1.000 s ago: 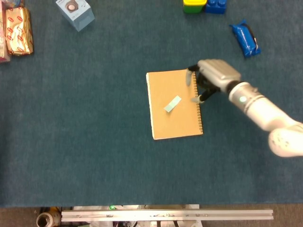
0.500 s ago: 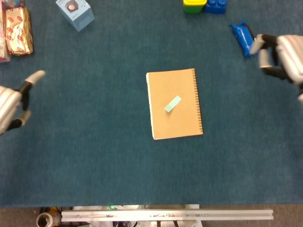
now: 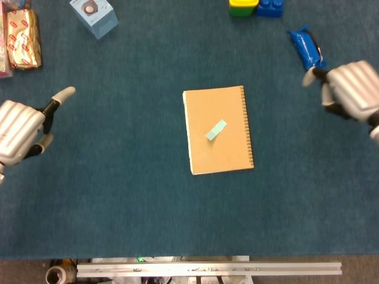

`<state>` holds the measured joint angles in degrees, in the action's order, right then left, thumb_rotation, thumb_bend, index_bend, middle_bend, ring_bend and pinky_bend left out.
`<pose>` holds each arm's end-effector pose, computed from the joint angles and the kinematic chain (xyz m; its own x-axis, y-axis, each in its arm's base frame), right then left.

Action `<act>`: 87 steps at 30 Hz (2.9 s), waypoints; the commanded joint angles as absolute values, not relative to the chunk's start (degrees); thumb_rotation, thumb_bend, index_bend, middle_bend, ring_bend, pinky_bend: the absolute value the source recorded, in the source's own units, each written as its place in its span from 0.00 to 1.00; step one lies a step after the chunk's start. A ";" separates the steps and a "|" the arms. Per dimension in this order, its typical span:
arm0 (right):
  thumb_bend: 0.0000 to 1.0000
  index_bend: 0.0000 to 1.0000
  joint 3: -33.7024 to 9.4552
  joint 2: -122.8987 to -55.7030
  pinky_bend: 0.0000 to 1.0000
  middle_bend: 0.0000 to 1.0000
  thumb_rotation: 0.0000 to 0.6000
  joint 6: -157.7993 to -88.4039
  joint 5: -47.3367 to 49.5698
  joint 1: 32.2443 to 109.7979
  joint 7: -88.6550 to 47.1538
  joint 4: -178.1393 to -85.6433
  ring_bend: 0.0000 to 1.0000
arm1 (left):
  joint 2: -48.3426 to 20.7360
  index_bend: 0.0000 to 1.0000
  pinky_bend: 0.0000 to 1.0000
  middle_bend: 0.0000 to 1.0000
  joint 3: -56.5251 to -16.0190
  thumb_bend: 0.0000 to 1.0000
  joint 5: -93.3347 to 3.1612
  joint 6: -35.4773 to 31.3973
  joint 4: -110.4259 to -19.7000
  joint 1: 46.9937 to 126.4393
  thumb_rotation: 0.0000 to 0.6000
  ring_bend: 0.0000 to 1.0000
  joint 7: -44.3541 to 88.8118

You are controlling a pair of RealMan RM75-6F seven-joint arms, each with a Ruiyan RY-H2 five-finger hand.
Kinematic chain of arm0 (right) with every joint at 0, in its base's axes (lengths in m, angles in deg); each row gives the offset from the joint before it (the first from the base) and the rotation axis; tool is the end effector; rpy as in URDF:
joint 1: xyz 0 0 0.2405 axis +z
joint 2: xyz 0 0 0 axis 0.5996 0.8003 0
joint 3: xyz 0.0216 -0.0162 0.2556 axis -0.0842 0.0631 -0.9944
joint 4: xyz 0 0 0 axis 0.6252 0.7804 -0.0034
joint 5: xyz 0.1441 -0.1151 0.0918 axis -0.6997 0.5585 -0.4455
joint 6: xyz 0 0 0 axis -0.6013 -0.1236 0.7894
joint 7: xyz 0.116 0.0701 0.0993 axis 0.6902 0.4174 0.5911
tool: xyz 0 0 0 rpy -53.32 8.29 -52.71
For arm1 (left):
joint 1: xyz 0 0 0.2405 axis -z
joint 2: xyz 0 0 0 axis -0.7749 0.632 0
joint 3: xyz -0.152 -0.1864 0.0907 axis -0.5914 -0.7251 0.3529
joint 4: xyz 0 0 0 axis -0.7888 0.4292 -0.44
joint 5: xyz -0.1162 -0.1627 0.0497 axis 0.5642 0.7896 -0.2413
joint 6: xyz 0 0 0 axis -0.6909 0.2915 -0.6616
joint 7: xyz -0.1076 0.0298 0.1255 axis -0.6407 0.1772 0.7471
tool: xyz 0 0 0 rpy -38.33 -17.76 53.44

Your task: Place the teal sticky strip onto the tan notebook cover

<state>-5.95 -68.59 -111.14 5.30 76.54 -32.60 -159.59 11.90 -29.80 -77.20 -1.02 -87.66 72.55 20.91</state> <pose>-0.1818 -0.3380 0.0828 0.4874 -0.3407 0.8040 -0.8590 -0.3523 0.3715 -0.2501 0.2727 0.1336 0.5455 0.2026 0.8132 0.8092 -0.3800 -0.4481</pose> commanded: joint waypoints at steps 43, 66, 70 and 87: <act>1.00 0.27 -0.34 -90.96 1.00 1.00 0.92 -90.72 -12.63 100.46 -43.15 -144.46 1.00 | 10.97 0.08 0.83 0.71 -27.73 0.44 -74.84 6.71 -85.72 68.05 1.00 0.81 18.81; 1.00 0.27 1.65 -90.77 1.00 1.00 0.91 -92.12 -14.83 101.03 -43.01 -143.66 1.00 | 10.69 0.08 0.83 0.70 -27.54 0.44 -74.30 6.21 -85.37 68.23 1.00 0.80 18.95; 1.00 0.27 1.24 -90.98 1.00 1.00 0.91 -92.37 -14.39 100.79 -42.33 -143.55 1.00 | 10.60 0.08 0.83 0.70 -27.56 0.44 -74.18 6.22 -85.27 68.23 1.00 0.80 18.96; 1.00 0.27 0.73 -91.27 1.00 1.00 0.93 -92.74 -13.47 100.97 -41.89 -143.79 1.00 | 10.73 0.08 0.83 0.70 -27.41 0.44 -73.93 6.32 -85.03 68.00 1.00 0.80 18.60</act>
<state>0.74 -91.28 -92.74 -13.48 100.97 -41.90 -143.79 10.73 -27.41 -73.94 6.32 -85.03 68.01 18.60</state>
